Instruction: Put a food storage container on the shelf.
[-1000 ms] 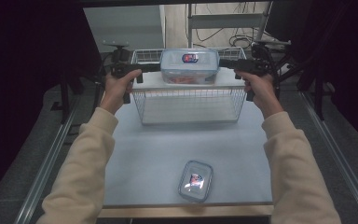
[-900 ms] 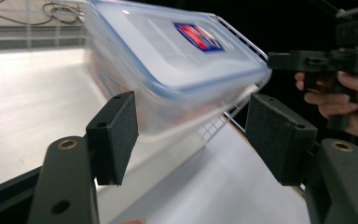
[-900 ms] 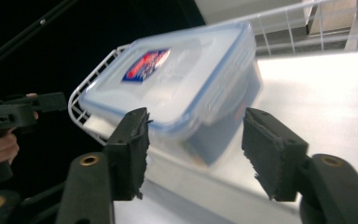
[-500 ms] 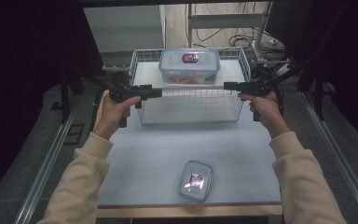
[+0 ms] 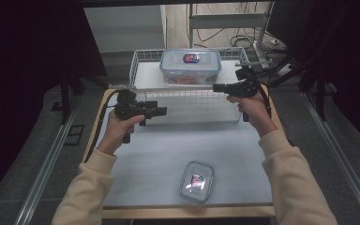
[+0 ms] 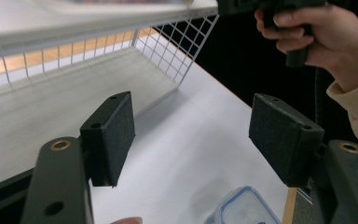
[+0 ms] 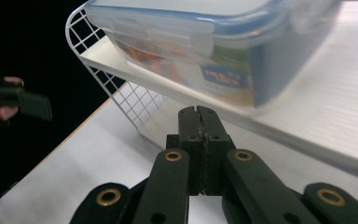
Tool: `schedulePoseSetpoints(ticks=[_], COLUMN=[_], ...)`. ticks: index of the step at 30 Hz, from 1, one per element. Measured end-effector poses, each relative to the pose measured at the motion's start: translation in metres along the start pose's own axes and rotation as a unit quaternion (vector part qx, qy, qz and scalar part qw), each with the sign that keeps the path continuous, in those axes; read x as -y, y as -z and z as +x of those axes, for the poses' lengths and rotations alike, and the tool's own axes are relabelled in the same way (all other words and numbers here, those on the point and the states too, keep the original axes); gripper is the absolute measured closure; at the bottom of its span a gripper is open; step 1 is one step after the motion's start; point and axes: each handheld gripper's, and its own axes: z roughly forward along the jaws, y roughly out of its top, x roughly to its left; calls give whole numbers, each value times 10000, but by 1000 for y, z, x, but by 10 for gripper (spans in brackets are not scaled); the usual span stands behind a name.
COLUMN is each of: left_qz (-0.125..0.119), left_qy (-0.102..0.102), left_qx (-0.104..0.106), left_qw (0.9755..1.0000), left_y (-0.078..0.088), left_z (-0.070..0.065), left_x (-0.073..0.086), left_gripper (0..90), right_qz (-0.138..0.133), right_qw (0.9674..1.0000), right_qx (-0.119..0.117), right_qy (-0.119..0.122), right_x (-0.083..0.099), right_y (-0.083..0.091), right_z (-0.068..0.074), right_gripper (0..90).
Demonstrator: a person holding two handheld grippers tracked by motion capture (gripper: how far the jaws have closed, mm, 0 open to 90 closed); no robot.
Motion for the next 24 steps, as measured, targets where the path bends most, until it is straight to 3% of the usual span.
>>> schedulePoseSetpoints(ticks=[10, 24], left_qz=[25, 106], left_qy=[37, 181], left_qx=[43, 35], left_qw=[10000, 9998], left_y=[-2, -8], left_z=[5, 17], left_x=[22, 42], left_gripper=[308, 308], right_qz=[-25, -114], right_qw=[9998, 9989], right_qx=[174, 381], right_qy=[-99, -259], right_x=[-16, -25], right_y=[-27, -36], right_z=[1, -7], right_gripper=[894, 894])
